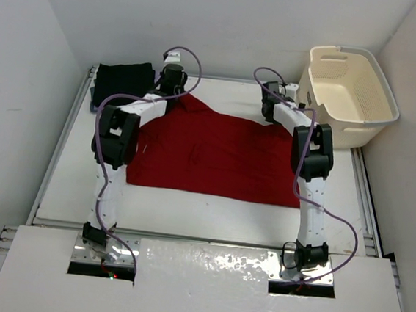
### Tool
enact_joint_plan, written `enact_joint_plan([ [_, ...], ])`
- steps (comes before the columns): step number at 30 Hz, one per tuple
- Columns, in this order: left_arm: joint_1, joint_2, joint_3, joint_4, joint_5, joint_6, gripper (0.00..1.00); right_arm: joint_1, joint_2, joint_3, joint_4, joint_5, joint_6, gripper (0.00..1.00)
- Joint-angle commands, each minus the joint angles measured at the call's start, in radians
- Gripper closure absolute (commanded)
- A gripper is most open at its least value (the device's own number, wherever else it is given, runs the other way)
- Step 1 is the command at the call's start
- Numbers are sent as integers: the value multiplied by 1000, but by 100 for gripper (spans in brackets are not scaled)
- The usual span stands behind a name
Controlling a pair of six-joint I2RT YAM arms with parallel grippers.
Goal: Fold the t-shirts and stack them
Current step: Grap the side of the flattened tshirt furthest away from the robot with both arms
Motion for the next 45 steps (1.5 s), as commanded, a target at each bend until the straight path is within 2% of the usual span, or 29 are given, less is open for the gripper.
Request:
enact_joint_plan([
  [1, -9, -93, -7, 31, 23, -24, 100, -20, -25, -19, -12, -14, 23, 9],
  [5, -9, -110, -22, 23, 32, -23, 100, -46, -54, -123, 2, -65, 41, 17],
  [8, -10, -131, -49, 31, 42, -26, 100, -49, -79, -171, 37, -60, 40, 28],
  [11, -10, -159, -81, 34, 45, -31, 100, -49, -89, -174, 49, -54, 38, 46],
  [12, -10, -174, -90, 38, 43, -31, 100, -49, -91, -179, 65, -51, 37, 56],
  [21, -12, -245, -199, 69, 63, -34, 100, -51, -53, -135, 115, -42, -8, 75],
  [26, -12, -251, -194, 69, 49, -26, 100, -51, -39, -105, 114, -45, -6, 100],
  [31, -13, -274, -187, 43, 45, -35, 100, -49, -63, -96, 118, -48, -34, 100],
  [36, -16, -370, -266, -4, 36, -78, 100, -42, -193, -251, 205, -54, -51, 100],
  [45, -55, -591, -593, -116, -18, -268, 100, -37, -367, -509, 361, -114, -100, 100],
])
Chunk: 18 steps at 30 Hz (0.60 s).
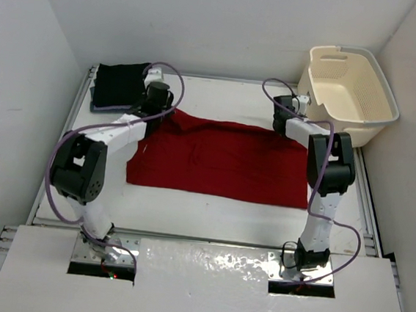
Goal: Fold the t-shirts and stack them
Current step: Fold the other side of the tshirt into a rectangle
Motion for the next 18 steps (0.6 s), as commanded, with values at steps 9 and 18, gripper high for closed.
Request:
enact_joint_plan([
  [9, -97, -316, -306, -258, -117, -305, 100, 24, -220, -199, 176, -42, -79, 100],
  [18, -138, -471, -366, -382, -140, -346, 100, 26, -329, -320, 205, -25, -96, 100],
])
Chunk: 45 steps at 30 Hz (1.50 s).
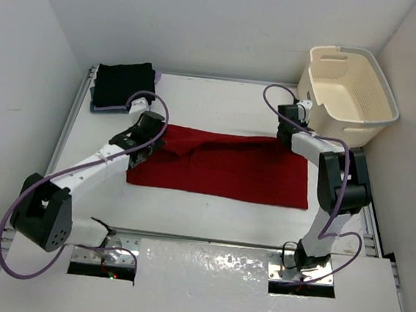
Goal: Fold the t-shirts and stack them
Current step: Fold the other side of the tshirt into a rectangle, then rotate the tshirt 90 degrees
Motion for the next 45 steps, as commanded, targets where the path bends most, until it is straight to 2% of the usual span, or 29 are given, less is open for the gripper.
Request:
enact_joint_plan([
  [1, -23, -54, -16, -44, -17, -36, 100, 2, -60, -23, 38, 26, -20, 100],
  [7, -51, -84, -58, -84, -5, -39, 100, 2, -97, -92, 39, 21, 18, 100],
  [11, -68, -93, -143, -95, 32, -65, 100, 2, -134, -154, 12, 41, 84, 100],
  [12, -71, -90, -161, -74, 63, -60, 100, 2, -152, -183, 4, 44, 97, 99],
  [14, -74, -87, -197, -66, 84, -63, 100, 2, -167, -227, -20, 47, 138, 91],
  [16, -78, -85, -203, -69, 129, -49, 90, 2, -206, -269, -22, 54, 179, 82],
  [17, -83, -87, -203, -75, 139, -42, 86, 2, -223, -311, -24, 69, 198, 82],
  [18, -95, -94, -201, -72, 184, -25, 73, 2, -264, -332, -28, 87, 209, 77],
  [19, -109, -100, -197, -73, 219, 3, 43, 2, -310, -362, -45, 121, 219, 45],
  [20, -109, -101, -197, -75, 219, 18, 43, 2, -310, -372, -45, 129, 229, 28],
  [21, -117, -104, -187, -80, 228, 20, 19, 2, -351, -376, -65, 130, 227, 13],
  [22, -117, -107, -180, -83, 232, 43, 12, 2, -370, -381, -73, 132, 224, 1],
  [23, -118, -105, -171, -86, 241, 49, 1, 2, -387, -378, -82, 120, 218, 1],
  [25, -120, -105, -143, -77, 218, 41, 0, 2, -428, -372, -73, 81, 172, 1],
  [26, -118, -101, -138, -29, 191, 35, 0, 2, -439, -375, -59, 13, 154, 1],
  [28, -117, -82, -123, 32, 167, 30, 0, 2, -444, -387, 47, -87, 89, 1],
  [29, -115, -44, -112, 76, 144, 32, 0, 2, -431, -384, 68, -142, 68, 1],
  [30, -112, -21, -73, 84, 131, 29, 0, 2, -413, -376, 129, -270, 36, 1],
  [32, -86, 55, -37, 115, 139, 21, 0, 2, -338, -327, 163, -375, 22, 1],
  [34, -59, 115, -10, 172, 172, 30, 0, 2, -269, -289, 168, -468, 23, 1],
  [40, 49, 353, 55, 193, 205, 24, 0, -7, -175, -276, 193, -518, 57, 1],
  [45, 119, 513, 26, 235, 298, -3, 1, -150, -115, -356, 280, -716, 170, 1],
])
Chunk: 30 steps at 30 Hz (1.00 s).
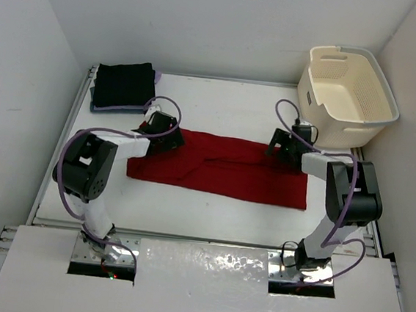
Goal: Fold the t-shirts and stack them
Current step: Rotate the tshirt 90 degrees
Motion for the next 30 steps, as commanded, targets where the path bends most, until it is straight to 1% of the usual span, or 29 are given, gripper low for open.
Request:
enact_joint_plan([
  [1, 50, 99, -26, -2, 58, -24, 1, -98, -7, -58, 86, -126, 86, 1],
  [3, 59, 110, -20, 15, 70, -23, 1, -118, -62, -110, 46, -72, 100, 1],
  [5, 62, 139, 19, 11, 64, -21, 1, -155, -102, -144, 41, -28, 100, 1],
  [7, 62, 188, 93, -22, 65, -11, 1, -170, -134, -170, 47, -41, 108, 1],
  [9, 62, 258, 148, -31, 87, 8, 1, -170, -137, -173, 41, -97, 101, 1],
  [10, 64, 285, 232, -46, 100, 14, 1, -172, -139, -181, 47, -130, 104, 1],
  [12, 64, 373, 329, -64, 125, 37, 2, -163, -163, -234, 53, -175, 115, 1],
  [13, 64, 406, 443, -68, 127, 49, 1, -156, -180, -261, 62, -175, 123, 1],
  [14, 64, 442, 514, -72, 131, 72, 1, -149, -203, -290, 61, -166, 129, 1],
  [15, 64, 525, 585, -86, 143, 86, 1, -130, -229, -348, 58, -158, 135, 1],
  [16, 64, 571, 747, -98, 148, 103, 1, -101, -296, -374, 41, -144, 140, 1],
  [17, 64, 625, 841, -109, 163, 129, 1, -66, -333, -397, 15, -121, 146, 1],
  [18, 65, 733, 928, -123, 215, 143, 1, 33, -369, -426, -12, -62, 144, 1],
  [19, 67, 792, 1124, -132, 246, 149, 1, 84, -428, -434, -69, -39, 144, 1],
  [20, 65, 913, 1320, -143, 336, 141, 1, 191, -471, -454, -110, -38, 152, 1],
  [21, 64, 970, 1322, -123, 390, 147, 1, 246, -472, -465, -111, -52, 163, 1],
  [22, 62, 1015, 1457, -88, 418, 144, 0, 290, -504, -474, -152, -75, 169, 1],
  [23, 61, 1053, 1496, -54, 426, 97, 0, 342, -513, -482, -172, -92, 187, 1],
  [24, 61, 1090, 1509, 66, 480, 76, 0, 439, -516, -485, -183, -100, 183, 1],
  [25, 59, 1098, 1482, 157, 496, 44, 0, 484, -512, -474, -212, -145, 164, 1],
  [26, 55, 1107, 1478, 241, 492, -25, 0, 530, -506, -451, -227, -149, 125, 1],
  [27, 52, 1130, 1494, 280, 508, -41, 0, 604, -497, -445, -206, -257, 82, 1],
  [29, 35, 1159, 1539, 310, 490, -64, 0, 640, -434, -428, -159, -389, 46, 1],
  [30, 30, 1177, 1558, 326, 483, -60, 0, 690, -408, -418, -120, -431, 42, 1],
])
